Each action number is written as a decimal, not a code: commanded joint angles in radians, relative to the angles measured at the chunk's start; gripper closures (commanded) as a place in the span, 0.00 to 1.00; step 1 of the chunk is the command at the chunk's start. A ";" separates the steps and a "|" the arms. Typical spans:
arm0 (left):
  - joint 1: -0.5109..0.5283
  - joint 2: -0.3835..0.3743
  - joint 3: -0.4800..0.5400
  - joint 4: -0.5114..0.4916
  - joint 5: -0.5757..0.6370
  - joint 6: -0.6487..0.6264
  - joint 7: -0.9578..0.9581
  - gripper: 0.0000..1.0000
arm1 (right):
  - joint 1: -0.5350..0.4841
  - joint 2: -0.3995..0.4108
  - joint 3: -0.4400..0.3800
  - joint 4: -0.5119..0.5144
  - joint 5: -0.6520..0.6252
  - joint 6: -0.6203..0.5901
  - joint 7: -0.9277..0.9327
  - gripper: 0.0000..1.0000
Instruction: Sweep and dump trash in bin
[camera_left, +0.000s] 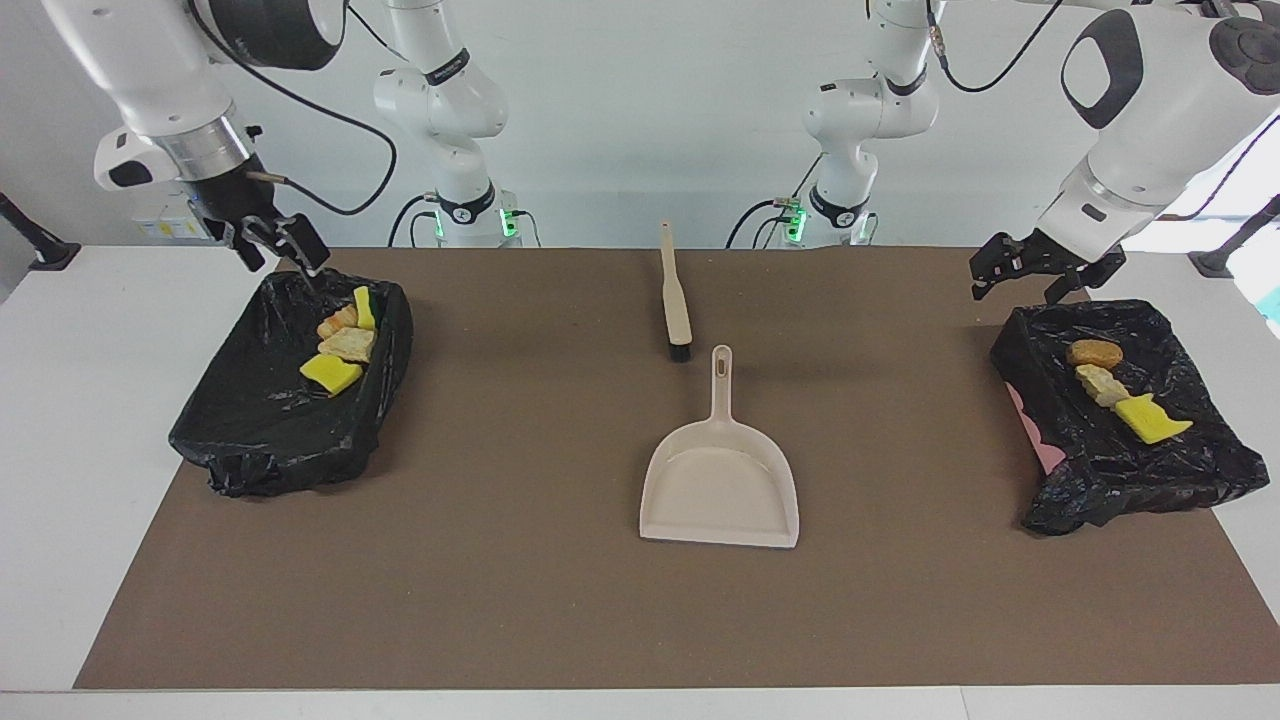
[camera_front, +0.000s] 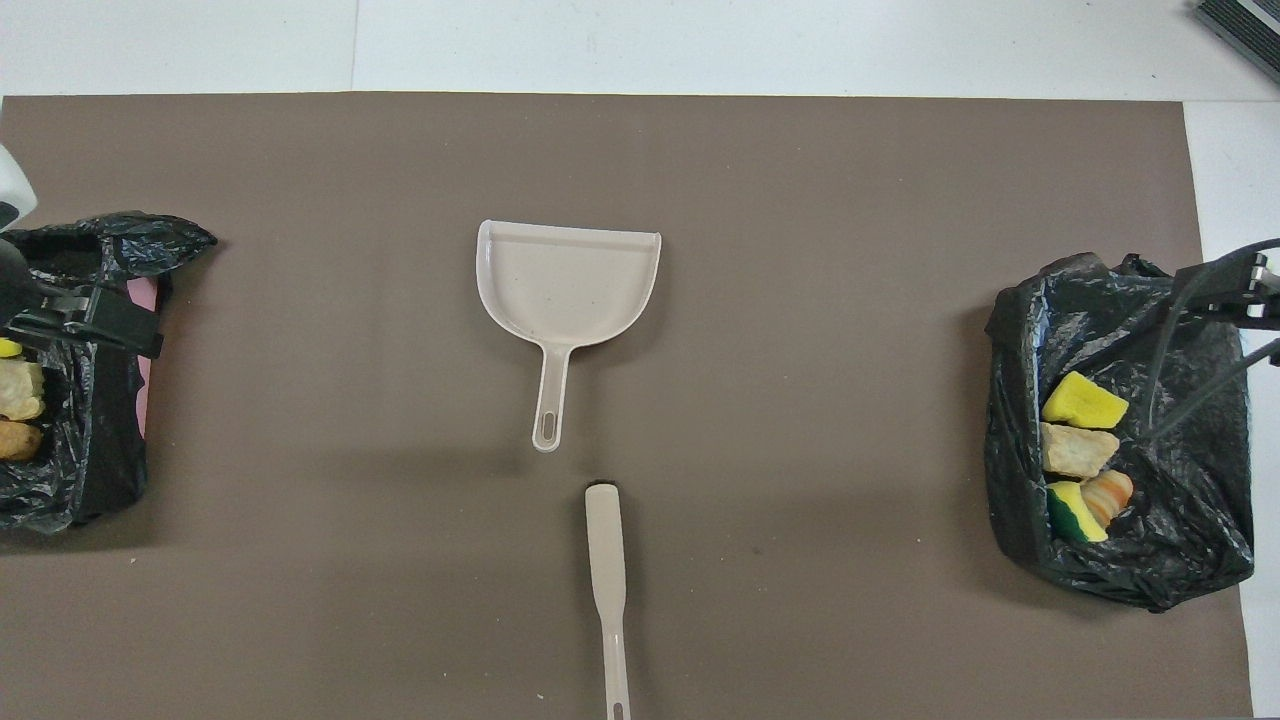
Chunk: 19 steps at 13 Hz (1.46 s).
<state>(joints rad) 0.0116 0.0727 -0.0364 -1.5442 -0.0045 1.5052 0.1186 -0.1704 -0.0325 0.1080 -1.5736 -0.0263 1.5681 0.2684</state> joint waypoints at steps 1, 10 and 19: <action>0.008 0.006 -0.003 0.013 0.003 -0.007 0.003 0.00 | 0.084 0.031 0.002 0.075 -0.069 -0.066 0.003 0.00; 0.010 0.006 -0.003 0.013 0.003 -0.005 0.001 0.00 | 0.097 0.059 0.001 0.164 -0.029 -0.108 -0.077 0.00; 0.010 0.006 -0.003 0.015 0.003 -0.007 0.001 0.00 | 0.081 0.052 -0.013 0.153 0.059 -0.103 -0.210 0.00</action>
<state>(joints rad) 0.0130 0.0730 -0.0362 -1.5442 -0.0045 1.5052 0.1185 -0.0744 0.0170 0.0928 -1.4317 0.0198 1.4825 0.1450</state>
